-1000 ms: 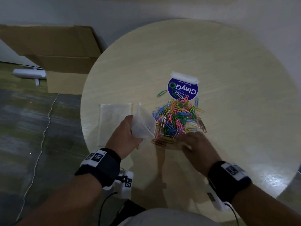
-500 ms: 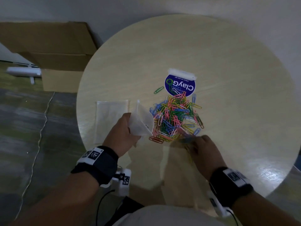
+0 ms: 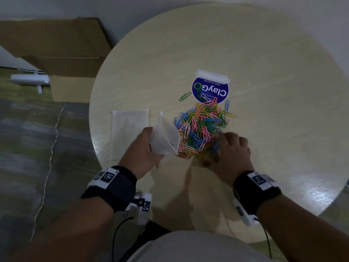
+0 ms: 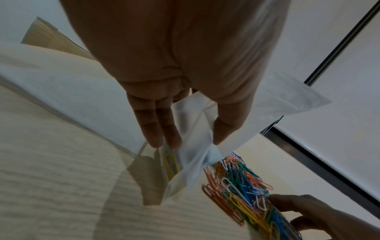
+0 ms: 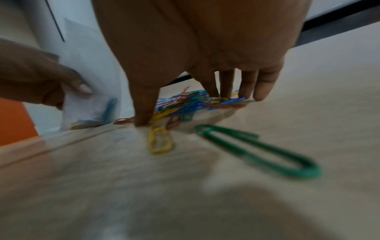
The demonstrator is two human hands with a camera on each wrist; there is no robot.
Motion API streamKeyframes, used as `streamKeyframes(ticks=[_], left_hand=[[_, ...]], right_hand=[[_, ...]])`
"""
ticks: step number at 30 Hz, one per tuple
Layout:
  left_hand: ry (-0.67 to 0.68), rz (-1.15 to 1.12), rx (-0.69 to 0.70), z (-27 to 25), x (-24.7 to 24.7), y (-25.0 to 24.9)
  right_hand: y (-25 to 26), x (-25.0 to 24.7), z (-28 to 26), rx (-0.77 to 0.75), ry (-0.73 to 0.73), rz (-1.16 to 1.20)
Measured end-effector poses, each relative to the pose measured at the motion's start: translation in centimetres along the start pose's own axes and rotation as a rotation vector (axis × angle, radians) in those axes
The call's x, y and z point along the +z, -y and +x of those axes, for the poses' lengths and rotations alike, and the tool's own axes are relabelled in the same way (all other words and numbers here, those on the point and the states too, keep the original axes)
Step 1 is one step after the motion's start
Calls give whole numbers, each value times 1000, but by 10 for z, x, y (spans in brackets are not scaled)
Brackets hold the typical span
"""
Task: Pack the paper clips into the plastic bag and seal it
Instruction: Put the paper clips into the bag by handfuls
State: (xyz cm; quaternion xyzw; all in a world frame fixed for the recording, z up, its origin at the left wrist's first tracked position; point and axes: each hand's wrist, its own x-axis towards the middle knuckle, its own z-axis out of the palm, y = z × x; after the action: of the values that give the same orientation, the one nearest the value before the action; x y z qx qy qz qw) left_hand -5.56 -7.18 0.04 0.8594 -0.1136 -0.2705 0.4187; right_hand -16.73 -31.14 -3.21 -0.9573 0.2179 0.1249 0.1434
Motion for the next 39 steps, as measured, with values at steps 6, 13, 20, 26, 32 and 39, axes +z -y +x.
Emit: streamKeyframes(ticks=[6, 13, 20, 26, 32, 39], left_hand=[[-1, -3, -24, 1, 2, 3], [0, -8, -27, 0, 5, 0], [5, -18, 2, 2, 8, -7], [-17, 40, 26, 4, 7, -10], [-53, 48, 30, 6, 9, -11], [-62, 75, 83, 10, 15, -8]], right_hand=[[0, 3, 0, -33, -30, 120], [4, -2, -1, -65, 54, 51], [4, -6, 0, -115, 61, 117], [-10, -31, 2, -42, 55, 162], [14, -91, -6, -44, -53, 487], [70, -118, 8, -204, 15, 491]])
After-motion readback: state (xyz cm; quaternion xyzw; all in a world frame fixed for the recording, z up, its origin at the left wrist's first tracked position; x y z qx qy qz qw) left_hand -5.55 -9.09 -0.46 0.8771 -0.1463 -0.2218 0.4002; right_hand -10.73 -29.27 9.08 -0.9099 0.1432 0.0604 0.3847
